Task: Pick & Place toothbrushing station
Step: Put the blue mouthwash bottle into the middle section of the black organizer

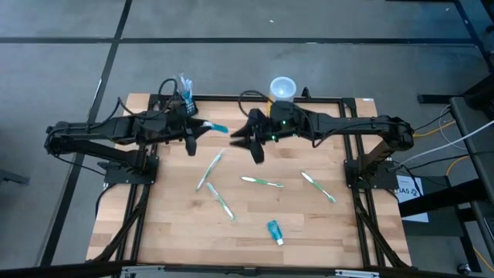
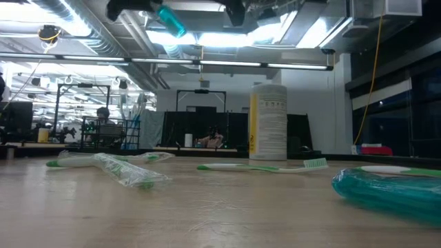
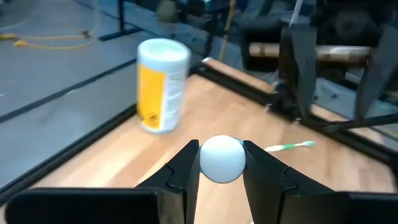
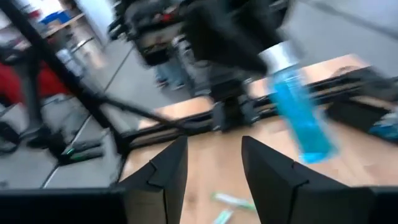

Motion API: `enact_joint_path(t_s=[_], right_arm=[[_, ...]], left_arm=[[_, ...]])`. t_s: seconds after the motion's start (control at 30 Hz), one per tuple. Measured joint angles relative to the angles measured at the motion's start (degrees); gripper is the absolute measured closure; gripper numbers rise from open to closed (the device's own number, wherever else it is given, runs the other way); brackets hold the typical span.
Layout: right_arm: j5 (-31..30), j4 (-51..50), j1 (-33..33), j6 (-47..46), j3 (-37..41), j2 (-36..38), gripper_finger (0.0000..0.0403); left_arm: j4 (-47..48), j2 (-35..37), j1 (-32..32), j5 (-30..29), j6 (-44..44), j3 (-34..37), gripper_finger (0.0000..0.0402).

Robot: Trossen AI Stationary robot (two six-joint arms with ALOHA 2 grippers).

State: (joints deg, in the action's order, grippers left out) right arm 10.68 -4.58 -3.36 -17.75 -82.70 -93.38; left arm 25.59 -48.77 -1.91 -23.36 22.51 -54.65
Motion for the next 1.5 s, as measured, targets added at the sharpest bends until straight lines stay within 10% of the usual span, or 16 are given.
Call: enact_joint_path(t_s=[0.67,1.0,1.5], right_arm=[[-3.81,1.60,1.33,-2.56,0.02,-0.09,0.0249],[-5.32,3.72,1.26,-3.96,0.09,1.55,0.0249],[-5.33,3.74,1.32,-2.39,0.09,5.39,0.0249]], left_arm=[[20.28,3.44,-4.02,-29.68,23.82,-0.09,0.0308],[26.24,4.46,-21.93,-23.24,29.07,-0.11,0.0308],[21.94,-0.35,-52.88,0.27,11.36,-0.11,0.0308]])
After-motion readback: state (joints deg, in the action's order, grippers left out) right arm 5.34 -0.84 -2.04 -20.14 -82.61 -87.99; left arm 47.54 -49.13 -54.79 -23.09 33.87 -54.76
